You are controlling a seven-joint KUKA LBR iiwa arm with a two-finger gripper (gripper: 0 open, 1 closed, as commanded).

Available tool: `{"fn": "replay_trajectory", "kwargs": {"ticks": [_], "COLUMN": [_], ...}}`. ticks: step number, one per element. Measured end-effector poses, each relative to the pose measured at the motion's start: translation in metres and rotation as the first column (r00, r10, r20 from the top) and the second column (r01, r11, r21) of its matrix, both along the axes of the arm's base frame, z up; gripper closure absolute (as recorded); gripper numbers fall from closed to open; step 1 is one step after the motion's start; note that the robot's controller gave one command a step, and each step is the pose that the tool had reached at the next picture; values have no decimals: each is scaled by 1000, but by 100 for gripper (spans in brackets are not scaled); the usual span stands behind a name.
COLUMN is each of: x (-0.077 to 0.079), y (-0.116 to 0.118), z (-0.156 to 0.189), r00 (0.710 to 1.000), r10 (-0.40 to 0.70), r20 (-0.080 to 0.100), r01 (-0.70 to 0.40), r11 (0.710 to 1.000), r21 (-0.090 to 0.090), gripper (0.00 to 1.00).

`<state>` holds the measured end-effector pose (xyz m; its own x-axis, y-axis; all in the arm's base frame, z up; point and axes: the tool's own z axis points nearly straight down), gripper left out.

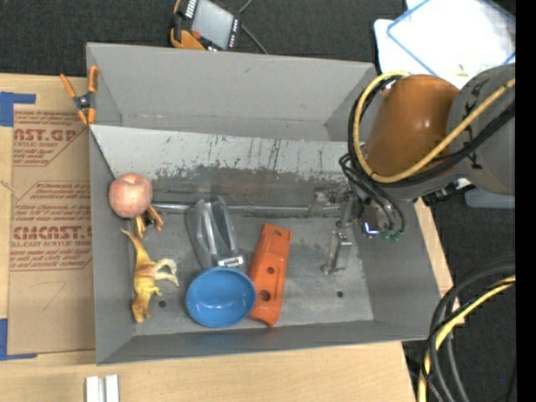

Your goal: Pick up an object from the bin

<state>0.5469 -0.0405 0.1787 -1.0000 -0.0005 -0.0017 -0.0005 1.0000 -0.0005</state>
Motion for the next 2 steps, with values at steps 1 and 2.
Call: {"fn": "replay_trajectory", "kwargs": {"ticks": [1, 2], "x": [7, 33], "y": [4, -25], "z": [-20, -46], "r00": [1000, 983], "r10": [-11, 182], "r20": [13, 15], "r01": [11, -182], "r11": [1000, 983], "r21": [-1, -5], "gripper": [0, 0]}}
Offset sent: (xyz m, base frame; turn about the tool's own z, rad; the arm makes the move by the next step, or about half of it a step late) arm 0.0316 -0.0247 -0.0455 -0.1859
